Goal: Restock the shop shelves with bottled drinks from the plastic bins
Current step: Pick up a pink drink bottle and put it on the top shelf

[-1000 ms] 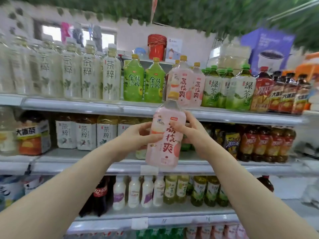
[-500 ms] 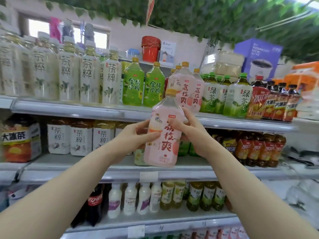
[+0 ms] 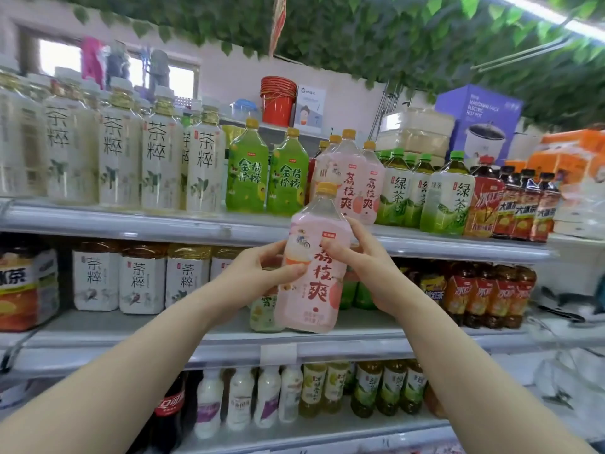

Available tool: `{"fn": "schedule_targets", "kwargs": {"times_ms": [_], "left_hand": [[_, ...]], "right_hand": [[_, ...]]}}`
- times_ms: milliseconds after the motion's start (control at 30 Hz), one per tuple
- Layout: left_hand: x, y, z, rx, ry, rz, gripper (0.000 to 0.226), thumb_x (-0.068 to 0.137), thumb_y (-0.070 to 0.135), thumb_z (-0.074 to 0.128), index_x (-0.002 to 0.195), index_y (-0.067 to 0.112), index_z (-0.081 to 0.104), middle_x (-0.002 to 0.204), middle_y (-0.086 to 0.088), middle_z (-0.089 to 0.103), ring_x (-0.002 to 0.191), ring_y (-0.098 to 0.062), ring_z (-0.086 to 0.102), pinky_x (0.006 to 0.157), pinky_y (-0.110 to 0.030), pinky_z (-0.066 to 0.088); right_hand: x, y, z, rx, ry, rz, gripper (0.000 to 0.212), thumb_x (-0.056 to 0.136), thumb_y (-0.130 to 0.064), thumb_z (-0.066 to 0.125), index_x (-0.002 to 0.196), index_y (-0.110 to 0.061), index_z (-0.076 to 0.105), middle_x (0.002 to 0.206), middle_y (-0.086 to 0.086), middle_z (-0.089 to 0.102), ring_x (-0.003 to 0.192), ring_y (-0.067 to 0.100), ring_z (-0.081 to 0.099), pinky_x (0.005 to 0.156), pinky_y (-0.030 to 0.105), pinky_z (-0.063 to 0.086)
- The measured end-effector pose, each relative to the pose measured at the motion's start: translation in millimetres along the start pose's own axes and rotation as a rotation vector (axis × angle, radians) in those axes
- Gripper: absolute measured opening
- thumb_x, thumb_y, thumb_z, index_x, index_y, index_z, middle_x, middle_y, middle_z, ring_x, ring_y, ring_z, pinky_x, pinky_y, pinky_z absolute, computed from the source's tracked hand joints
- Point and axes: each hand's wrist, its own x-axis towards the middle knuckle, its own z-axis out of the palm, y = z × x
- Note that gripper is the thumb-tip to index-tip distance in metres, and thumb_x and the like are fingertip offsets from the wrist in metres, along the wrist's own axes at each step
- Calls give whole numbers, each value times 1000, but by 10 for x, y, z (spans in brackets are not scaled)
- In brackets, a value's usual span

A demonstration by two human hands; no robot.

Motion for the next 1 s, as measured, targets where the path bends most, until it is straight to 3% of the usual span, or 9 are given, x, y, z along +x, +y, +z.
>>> {"fn": "schedule_targets", "kwargs": {"times_ms": [67, 233, 467, 600, 700, 800, 1000], "left_hand": [[39, 2, 25, -10, 0, 15, 55, 79, 36, 73, 132, 35, 57, 113, 8, 73, 107, -12, 68, 98, -44, 53], [172, 31, 158, -3, 15, 34, 69, 72, 46, 75, 137, 35, 54, 114, 9, 72, 108, -11, 67, 98, -45, 53], [454, 210, 465, 14, 7, 62, 71, 84, 35, 71, 147, 30, 39, 106, 7, 74, 98, -6, 70, 83, -29, 56], [733, 329, 667, 39, 61, 80, 66, 81, 38, 74, 138, 29, 42, 113, 4, 72, 99, -8, 70, 93, -40, 55], [978, 387, 819, 17, 79, 118, 63, 84, 34, 73, 138, 26, 43, 111, 2, 73, 99, -11, 71, 91, -39, 57], [1274, 477, 971, 40, 157, 182, 57, 85, 30, 73, 136, 24, 49, 114, 1, 71, 101, -10, 69, 83, -28, 59], [1825, 595, 1157, 304, 408, 317, 53, 85, 28, 75, 135, 24, 58, 107, 10, 68, 95, -5, 66, 92, -30, 55]], "right_hand": [[14, -20, -39, -16, -5, -2, 56, 91, -25, 70, 141, -33, 45, 109, 6, 75, 98, 24, 74, 83, 44, 61], [25, -57, -210, -33, 18, -13, 58, 91, -24, 69, 143, -32, 44, 115, 5, 73, 98, 19, 74, 73, 28, 60], [50, -57, -594, -39, 84, -33, 56, 92, -25, 68, 142, -28, 45, 111, 6, 74, 95, 21, 75, 73, 34, 62], [139, -115, -906, -70, 140, -72, 49, 92, -24, 69, 137, -25, 51, 111, 5, 73, 88, 14, 75, 66, 23, 58], [263, -153, -1152, -103, 144, -98, 43, 92, -27, 69, 132, -26, 53, 108, 6, 74, 89, 17, 75, 70, 29, 60], [466, -169, -1433, -80, 156, -110, 47, 91, -26, 71, 134, -24, 52, 109, 11, 74, 92, 25, 75, 77, 40, 62], [935, -201, -1853, -105, 201, -156, 50, 90, -25, 73, 134, -23, 50, 106, 10, 73, 88, 22, 76, 70, 33, 61]]}}
